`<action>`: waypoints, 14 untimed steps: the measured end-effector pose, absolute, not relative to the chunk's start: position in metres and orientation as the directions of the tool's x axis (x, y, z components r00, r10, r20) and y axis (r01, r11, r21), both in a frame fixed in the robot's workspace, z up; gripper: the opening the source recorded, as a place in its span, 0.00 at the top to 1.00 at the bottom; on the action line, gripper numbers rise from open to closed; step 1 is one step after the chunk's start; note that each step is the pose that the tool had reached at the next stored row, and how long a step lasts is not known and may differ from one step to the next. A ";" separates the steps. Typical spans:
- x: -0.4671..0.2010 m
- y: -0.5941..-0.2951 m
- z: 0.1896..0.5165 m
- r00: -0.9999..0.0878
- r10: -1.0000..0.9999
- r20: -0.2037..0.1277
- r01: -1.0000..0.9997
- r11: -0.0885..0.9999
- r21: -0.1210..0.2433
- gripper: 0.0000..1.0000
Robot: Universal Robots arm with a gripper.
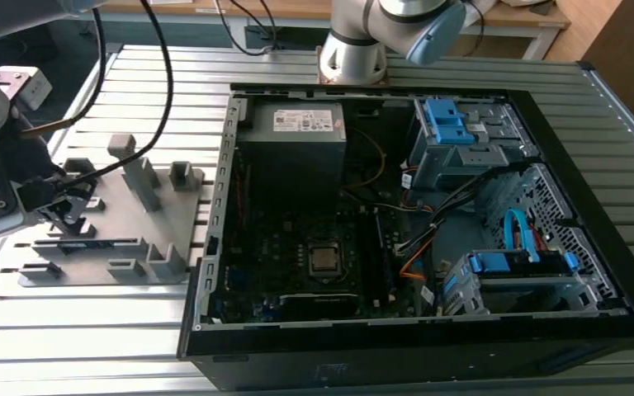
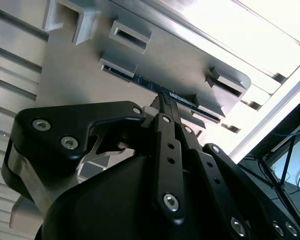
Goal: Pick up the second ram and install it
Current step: 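Reach for the second ram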
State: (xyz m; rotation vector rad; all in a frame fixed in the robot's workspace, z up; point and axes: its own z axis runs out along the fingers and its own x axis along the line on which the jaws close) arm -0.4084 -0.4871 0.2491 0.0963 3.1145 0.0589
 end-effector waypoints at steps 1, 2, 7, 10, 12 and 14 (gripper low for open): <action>-0.407 -0.487 0.247 -0.998 0.062 -0.024 0.061 0.997 0.038 0.90; -0.406 -0.487 0.246 -0.998 0.062 -0.024 0.061 0.997 0.038 0.90; -0.405 -0.481 0.237 -0.998 0.057 -0.024 0.056 0.997 0.043 0.90; -0.407 -0.479 0.232 -0.998 0.055 -0.023 0.053 0.997 0.053 0.90; -0.409 -0.479 0.229 -0.998 0.052 -0.023 0.051 0.997 0.053 0.90; -0.410 -0.479 0.226 -0.999 0.049 -0.023 0.048 0.998 0.049 0.90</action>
